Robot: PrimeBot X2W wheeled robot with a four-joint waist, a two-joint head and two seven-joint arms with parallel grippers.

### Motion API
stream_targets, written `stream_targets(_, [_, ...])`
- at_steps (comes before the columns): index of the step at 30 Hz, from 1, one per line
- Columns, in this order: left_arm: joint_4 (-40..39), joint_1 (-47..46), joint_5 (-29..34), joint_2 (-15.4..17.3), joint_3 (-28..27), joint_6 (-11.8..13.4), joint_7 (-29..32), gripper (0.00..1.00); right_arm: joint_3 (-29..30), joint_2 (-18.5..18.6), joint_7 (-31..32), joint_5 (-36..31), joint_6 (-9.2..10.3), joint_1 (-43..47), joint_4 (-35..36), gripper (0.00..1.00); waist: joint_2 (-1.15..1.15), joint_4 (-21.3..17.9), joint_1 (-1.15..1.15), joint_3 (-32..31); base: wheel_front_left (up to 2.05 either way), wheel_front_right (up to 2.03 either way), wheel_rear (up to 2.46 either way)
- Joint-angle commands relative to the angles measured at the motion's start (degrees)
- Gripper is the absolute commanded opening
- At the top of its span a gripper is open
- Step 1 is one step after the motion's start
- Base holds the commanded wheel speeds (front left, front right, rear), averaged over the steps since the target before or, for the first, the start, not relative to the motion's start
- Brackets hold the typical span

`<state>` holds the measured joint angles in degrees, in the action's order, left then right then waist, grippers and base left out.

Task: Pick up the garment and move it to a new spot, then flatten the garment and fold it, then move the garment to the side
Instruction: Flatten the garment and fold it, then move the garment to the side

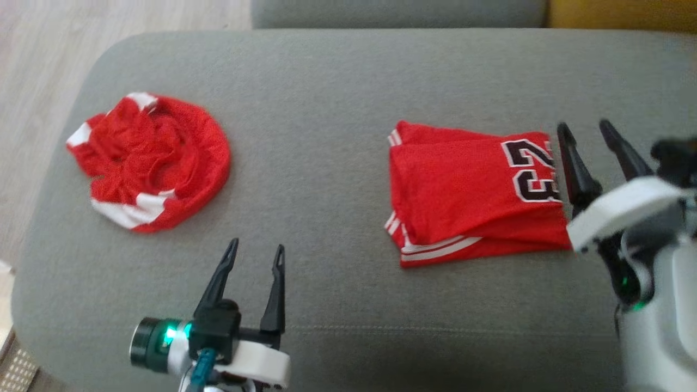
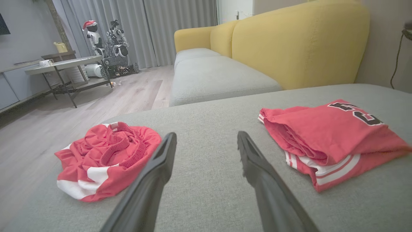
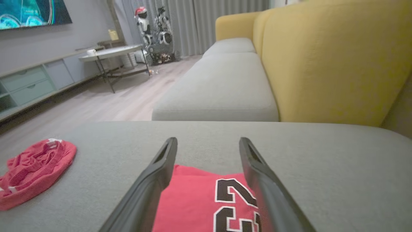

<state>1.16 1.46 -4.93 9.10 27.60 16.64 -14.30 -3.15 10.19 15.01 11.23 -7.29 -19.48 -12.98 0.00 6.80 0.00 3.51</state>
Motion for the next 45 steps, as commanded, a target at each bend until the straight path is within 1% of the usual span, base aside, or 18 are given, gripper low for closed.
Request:
stream_targets(1, [-1.9, -1.2, -0.3, -0.3, -2.6, 0.1, -0.7, 1.00, -1.3, -0.1, -1.8, -0.1, -0.20, -0.3, 1.9, 1.00, 0.00, -1.7, 0.00, -1.5, 0.00, 0.00, 0.00])
stream_targets(5, [-2.1, 0.6, -1.5, -1.0, -4.4, 0.1, -0.7, 1.00, -3.9, 0.9, -12.5, -0.7, -0.20, 3.7, -0.4, 1.00, 0.00, -3.9, 0.00, -3.7, 0.00, 0.00, 0.00])
stream_targets(9, [-2.7, 2.6, -2.5, -1.3, -6.1, -0.8, -0.7, 1.00, -5.8, 0.0, -24.9, -2.5, -0.20, 6.6, -4.4, 1.00, 0.00, -5.8, 0.00, -5.1, 0.00, 0.00, 0.00])
stream_targets(12, [-2.6, 4.0, -2.4, -1.3, -7.6, -1.2, -0.7, 1.00, -7.5, -1.8, -29.0, -3.9, -0.20, 8.1, -7.6, 1.00, 0.00, -7.0, 0.00, -6.2, 0.00, 0.00, 0.00])
stream_targets(15, [-2.8, 5.7, -2.5, -1.9, -9.6, -0.9, -0.7, 1.00, -9.0, -3.3, -29.9, -4.7, -0.20, 9.7, -9.4, 1.00, 0.00, -7.8, 0.00, -7.5, 0.00, 0.00, 0.00])
stream_targets(19, [-3.0, 7.3, -1.8, -2.5, -11.9, -0.7, -0.7, 1.00, -9.4, -4.4, -30.0, -4.9, -0.20, 12.5, -6.9, 1.00, 0.00, -8.2, 0.00, -8.7, 0.00, 0.00, 0.00])
stream_targets(23, [-2.8, 8.5, -1.0, -2.8, -13.3, -1.6, -0.7, 1.00, -8.7, -4.8, -30.0, -5.3, -0.20, 15.3, -6.6, 1.00, 0.00, -7.6, 0.00, -9.7, 0.00, 0.00, 0.00])
stream_targets(29, [-2.4, 9.8, 0.0, -3.0, -14.8, -3.2, -0.7, 1.00, -8.1, -5.7, -30.0, -5.7, -0.20, 17.2, -6.3, 1.00, 0.00, -6.8, 0.00, -10.1, 0.00, 0.00, 0.00])
stream_targets(33, [-2.2, 9.9, 0.6, -3.4, -15.4, -3.9, -0.7, 1.00, -8.0, -5.9, -30.0, -5.9, -0.20, 17.3, -6.4, 1.00, 0.00, -6.4, 0.00, -10.1, 0.00, 0.00, 0.00])
stream_targets(45, [-2.2, 10.1, 1.9, -4.5, -16.3, -4.9, -0.7, 1.00, -9.0, -5.3, -30.0, -6.2, -0.20, 17.0, -6.8, 1.00, 0.00, -6.1, 0.00, -9.8, 0.00, 0.00, 0.00])
